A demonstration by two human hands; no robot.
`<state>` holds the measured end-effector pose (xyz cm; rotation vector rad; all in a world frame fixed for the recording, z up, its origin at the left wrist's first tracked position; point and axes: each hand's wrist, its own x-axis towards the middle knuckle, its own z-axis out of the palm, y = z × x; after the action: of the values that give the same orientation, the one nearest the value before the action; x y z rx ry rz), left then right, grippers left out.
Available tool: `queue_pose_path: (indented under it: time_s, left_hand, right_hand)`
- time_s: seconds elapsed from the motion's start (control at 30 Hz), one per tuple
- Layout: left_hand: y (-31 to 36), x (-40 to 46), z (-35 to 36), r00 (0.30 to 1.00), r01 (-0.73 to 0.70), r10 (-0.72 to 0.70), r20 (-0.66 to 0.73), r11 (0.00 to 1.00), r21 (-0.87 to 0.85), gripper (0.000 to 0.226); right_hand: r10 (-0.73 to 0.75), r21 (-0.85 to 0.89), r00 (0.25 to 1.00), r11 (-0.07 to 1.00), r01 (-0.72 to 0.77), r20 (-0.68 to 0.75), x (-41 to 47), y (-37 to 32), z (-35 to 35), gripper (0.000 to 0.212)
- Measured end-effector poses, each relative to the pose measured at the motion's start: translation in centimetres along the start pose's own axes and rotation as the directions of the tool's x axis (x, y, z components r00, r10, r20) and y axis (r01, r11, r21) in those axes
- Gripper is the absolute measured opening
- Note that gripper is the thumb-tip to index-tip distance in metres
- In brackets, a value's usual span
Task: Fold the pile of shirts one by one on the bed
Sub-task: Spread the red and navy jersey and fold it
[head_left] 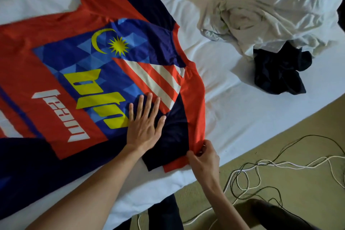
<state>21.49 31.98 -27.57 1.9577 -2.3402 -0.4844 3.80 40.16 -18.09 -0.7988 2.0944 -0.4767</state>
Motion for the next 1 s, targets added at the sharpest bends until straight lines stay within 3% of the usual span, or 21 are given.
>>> queue_pose_path:
  time_s: [0.17, 0.43, 0.63, 0.7, 0.87, 0.93, 1.0]
  left_hand:
    - [-0.2, 0.2, -0.5, 1.0, -0.009, 0.01, 0.023, 0.999, -0.036, 0.067]
    - [0.2, -0.6, -0.3, 1.0, 0.013, -0.013, 0.007, 1.0, -0.026, 0.065]
    - [-0.1, -0.7, -0.2, 1.0, 0.005, -0.004, 0.007, 0.999, -0.045, 0.065]
    - [0.0, -0.7, -0.2, 1.0, 0.008, -0.007, 0.003, 0.999, -0.049, 0.065]
    - [-0.4, -0.9, -0.5, 1.0, -0.013, 0.012, -0.005, 0.998, -0.055, 0.064]
    - [-0.6, -1.4, -0.6, 1.0, -0.023, 0.023, -0.013, 0.999, -0.049, 0.063]
    - [-0.6, -1.9, -0.6, 0.999, -0.029, 0.027, -0.025, 0.998, -0.053, 0.061]
  right_hand:
    - [0.025, 0.16, 0.993, 0.987, -0.006, -0.119, -0.4, 1.7, -1.7, 0.04]
    - [0.118, 0.151, 0.993, 0.981, -0.12, 0.021, -2.2, 0.9, -0.1, 0.014]
    - [-0.009, 0.259, 1.0, 0.966, 0.014, -0.023, -1.9, 1.3, -1.4, 0.012]
    - [-0.024, 0.172, 1.0, 0.985, 0.021, 0.013, -1.4, 1.9, -2.3, 0.011]
    - [0.214, -0.107, 0.977, 0.971, -0.215, -0.022, -0.1, 1.9, -5.3, 0.028]
    - [0.189, -0.414, 0.98, 0.889, -0.197, -0.062, -1.1, 0.6, -5.8, 0.04]
    - [-0.005, -0.666, 0.994, 0.742, -0.072, -0.114, -2.6, -0.8, -5.0, 0.069]
